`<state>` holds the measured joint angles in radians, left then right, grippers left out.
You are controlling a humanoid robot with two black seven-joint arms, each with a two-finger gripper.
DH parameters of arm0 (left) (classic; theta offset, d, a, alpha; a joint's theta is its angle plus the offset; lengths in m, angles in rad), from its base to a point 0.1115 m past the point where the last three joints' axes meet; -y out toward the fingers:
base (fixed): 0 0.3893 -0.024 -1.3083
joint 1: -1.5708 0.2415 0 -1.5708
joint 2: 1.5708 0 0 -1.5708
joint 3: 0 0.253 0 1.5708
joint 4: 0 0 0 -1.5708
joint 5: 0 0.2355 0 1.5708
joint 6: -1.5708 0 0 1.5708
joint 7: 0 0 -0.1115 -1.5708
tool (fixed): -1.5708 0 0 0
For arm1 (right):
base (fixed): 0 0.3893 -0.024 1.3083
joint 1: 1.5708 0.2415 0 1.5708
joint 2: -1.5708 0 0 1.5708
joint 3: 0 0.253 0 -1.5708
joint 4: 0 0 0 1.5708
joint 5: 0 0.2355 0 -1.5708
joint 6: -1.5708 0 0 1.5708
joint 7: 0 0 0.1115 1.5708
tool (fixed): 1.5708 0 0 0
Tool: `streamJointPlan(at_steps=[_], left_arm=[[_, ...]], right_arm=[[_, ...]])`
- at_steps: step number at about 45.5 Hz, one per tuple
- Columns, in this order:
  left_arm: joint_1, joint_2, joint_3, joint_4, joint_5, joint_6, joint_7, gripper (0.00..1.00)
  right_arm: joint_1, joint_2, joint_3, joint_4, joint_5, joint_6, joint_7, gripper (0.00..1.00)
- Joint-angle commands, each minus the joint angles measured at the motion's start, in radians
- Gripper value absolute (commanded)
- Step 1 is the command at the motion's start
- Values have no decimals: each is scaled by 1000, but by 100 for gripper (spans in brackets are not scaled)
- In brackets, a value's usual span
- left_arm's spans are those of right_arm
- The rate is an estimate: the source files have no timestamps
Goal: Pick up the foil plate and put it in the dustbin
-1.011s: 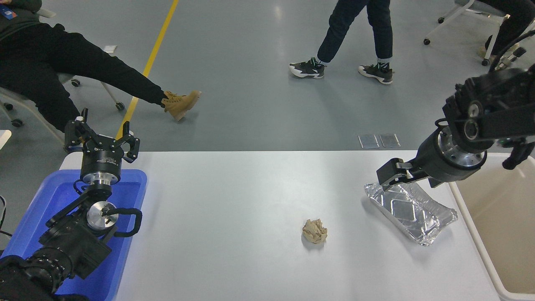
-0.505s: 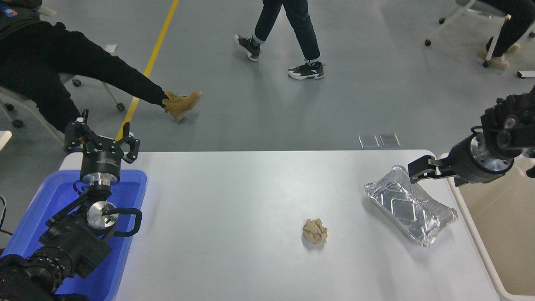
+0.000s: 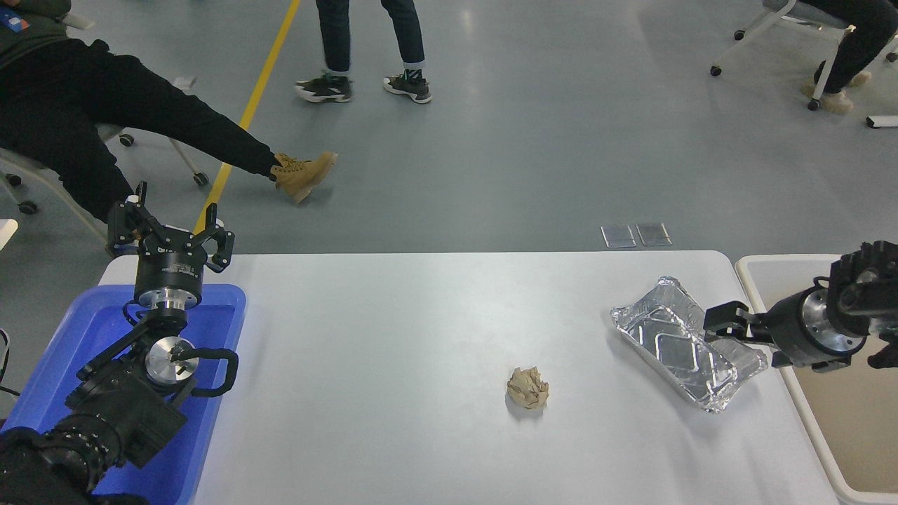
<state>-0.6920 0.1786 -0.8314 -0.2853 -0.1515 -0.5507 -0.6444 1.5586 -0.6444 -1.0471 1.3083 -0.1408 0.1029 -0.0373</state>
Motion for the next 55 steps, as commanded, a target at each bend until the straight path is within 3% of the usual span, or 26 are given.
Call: streamJointPlan(at_steps=[1,33,41,50,55], left_arm=[[0,1,0,0,0,0,0,99],[0,1,0,0,0,0,0,99],[0,-1,0,0,0,0,0,99],[0,-1,0,0,0,0,0,99],[0,1,0,0,0,0,0,99]], right_arm=[[-141,-8,91,-86,90,-92,-12,100],[-406,120,206,-317,102,-195,-32,97],[-434,138,208,-359,102,-198,-32,81],[-448,140,208,-371,101,-198,-32,73],[-451,141,207,-373,95,-198,-32,62]])
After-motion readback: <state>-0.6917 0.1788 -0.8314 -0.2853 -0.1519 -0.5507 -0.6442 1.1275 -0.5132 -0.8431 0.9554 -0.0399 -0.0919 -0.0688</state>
